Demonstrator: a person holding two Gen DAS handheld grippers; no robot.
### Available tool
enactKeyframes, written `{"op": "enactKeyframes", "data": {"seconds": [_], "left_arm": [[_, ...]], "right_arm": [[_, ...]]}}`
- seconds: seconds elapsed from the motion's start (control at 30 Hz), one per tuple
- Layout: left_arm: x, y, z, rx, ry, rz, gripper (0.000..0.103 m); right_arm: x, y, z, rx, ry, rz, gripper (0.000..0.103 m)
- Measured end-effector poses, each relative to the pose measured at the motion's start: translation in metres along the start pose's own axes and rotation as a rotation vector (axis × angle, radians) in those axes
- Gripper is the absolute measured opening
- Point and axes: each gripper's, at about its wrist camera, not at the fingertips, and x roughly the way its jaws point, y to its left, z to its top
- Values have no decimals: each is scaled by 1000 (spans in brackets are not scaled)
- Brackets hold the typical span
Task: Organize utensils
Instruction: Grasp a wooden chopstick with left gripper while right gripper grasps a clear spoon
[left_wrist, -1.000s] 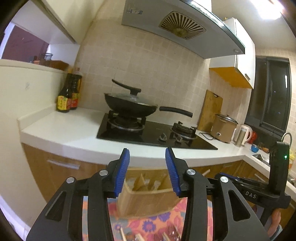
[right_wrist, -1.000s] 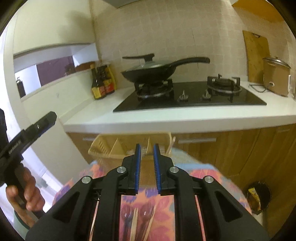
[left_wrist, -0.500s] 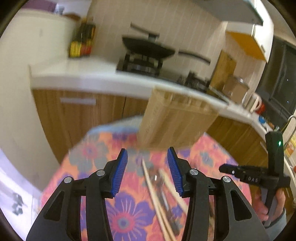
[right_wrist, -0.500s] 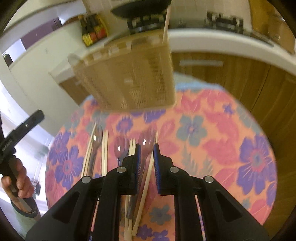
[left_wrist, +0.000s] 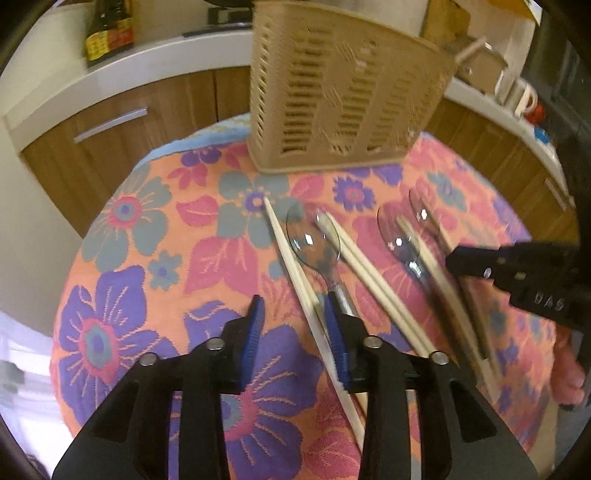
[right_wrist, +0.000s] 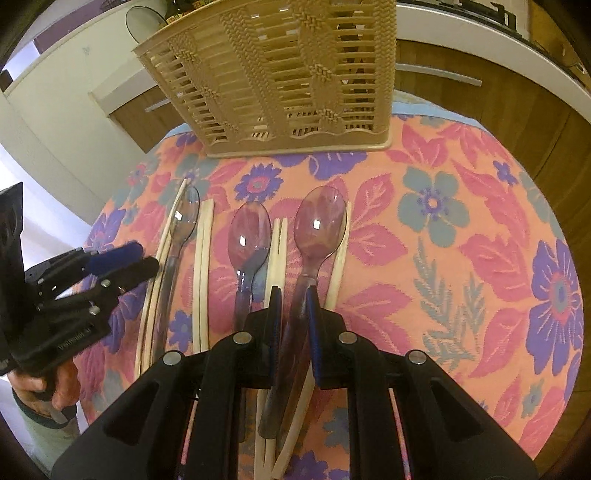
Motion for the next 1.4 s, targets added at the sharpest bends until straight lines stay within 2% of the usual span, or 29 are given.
{"op": "enactKeyframes", "data": {"seconds": [0.13, 0.3, 0.37, 0.47, 0.5, 0.7, 0.77, 0.83, 1.03, 1.07, 1.13, 1.33, 1.4], "left_arm": [[0, -2, -1, 8, -10, 9, 29], [-5, -2, -9, 18, -11, 7, 29], [-6, -1, -11, 19, -10, 2, 26], [-7, 6, -12, 5, -13, -12, 15], [-8, 7, -13, -3, -12, -27, 4], [-11, 8, -16, -28, -37, -26, 0], [-15, 13, -16, -58, -47, -31, 0], [-20, 19, -18, -80, -53, -70, 0], [-22, 24, -19, -88, -38, -103, 0], [-21, 25, -18, -92, -37, -103, 3], [-17, 26, -13, -96, -23, -105, 24], [0, 16, 3, -49, 43, -64, 26], [2, 13, 6, -28, 58, -45, 26]], "right_arm": [[5, 8, 3, -23, 14, -28, 11], [14, 19, 4, -46, 32, -135, 11], [20, 20, 5, -29, 54, -121, 11], [20, 22, 6, -40, 51, -138, 10], [19, 23, 7, -36, 50, -135, 10], [8, 11, 5, 15, 17, -46, 10], [-2, 5, 4, 27, 0, -12, 10], [-9, -2, 2, 48, -9, 21, 10], [-24, -23, -11, 59, -10, -59, 10], [-25, -29, -14, 59, -5, -74, 10], [-24, -39, -20, 60, 4, -119, 10], [-21, -60, -26, 72, 27, -146, 11], [-17, -62, -26, 69, 42, -125, 19]]}}
